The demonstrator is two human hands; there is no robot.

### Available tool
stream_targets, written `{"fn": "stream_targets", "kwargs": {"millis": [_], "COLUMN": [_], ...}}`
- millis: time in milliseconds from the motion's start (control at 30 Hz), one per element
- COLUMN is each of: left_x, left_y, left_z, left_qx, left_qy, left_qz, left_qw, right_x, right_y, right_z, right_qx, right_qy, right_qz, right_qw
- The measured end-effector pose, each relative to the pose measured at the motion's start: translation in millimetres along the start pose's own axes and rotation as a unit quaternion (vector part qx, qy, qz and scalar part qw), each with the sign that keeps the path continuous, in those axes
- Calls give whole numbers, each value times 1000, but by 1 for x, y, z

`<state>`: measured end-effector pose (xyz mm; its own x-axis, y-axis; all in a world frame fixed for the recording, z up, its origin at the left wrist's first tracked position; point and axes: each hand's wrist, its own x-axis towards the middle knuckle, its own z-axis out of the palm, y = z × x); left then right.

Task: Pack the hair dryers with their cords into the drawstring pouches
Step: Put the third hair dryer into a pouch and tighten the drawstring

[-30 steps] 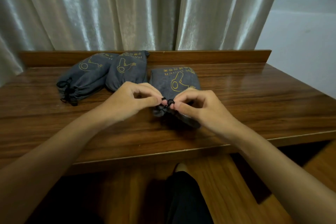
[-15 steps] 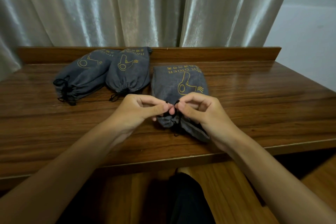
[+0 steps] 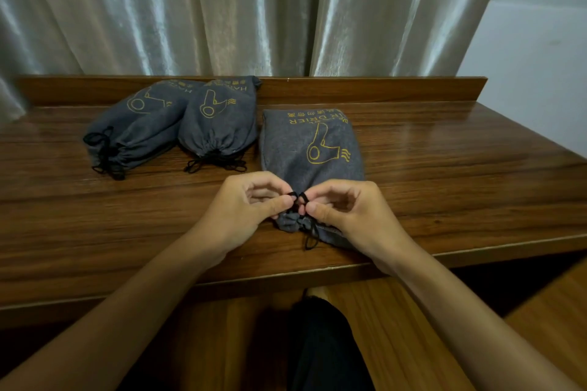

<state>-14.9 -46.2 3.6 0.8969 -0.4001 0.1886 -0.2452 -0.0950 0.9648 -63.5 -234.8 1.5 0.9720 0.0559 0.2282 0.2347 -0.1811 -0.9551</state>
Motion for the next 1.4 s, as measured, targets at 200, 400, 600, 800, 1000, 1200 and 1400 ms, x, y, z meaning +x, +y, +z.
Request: {"fn": "stream_targets", "kwargs": {"millis": [200,400,600,800,1000,1200,1400], "left_x": [-7,-14,-18,-18,-18,-19,-12], "left_y": [0,2,1,1,5,4,6], "left_z": [10,14,22,23,22,21,15], "left_qx": [-3,98,313,338,326,229,172], "left_qy": [62,114,126,129,103,123,89], "left_qz": [29,74,238,236,232,124,73], "left_qw": [998,986,911,902,911,958,978], "right_x": [3,6,14,15,11,12,10], "right_y": [-2,-9,-17,-21,-18,-12,-14], "right_z": [8,10,8,5,0,4,4], "right_qx": [16,-66,-190,-194,-45,14,33], "right_qy": [88,106,70,-1,-25,26,34], "right_qz": [48,71,56,79,105,124,135], "right_qw": [995,990,978,978,993,992,990]}}
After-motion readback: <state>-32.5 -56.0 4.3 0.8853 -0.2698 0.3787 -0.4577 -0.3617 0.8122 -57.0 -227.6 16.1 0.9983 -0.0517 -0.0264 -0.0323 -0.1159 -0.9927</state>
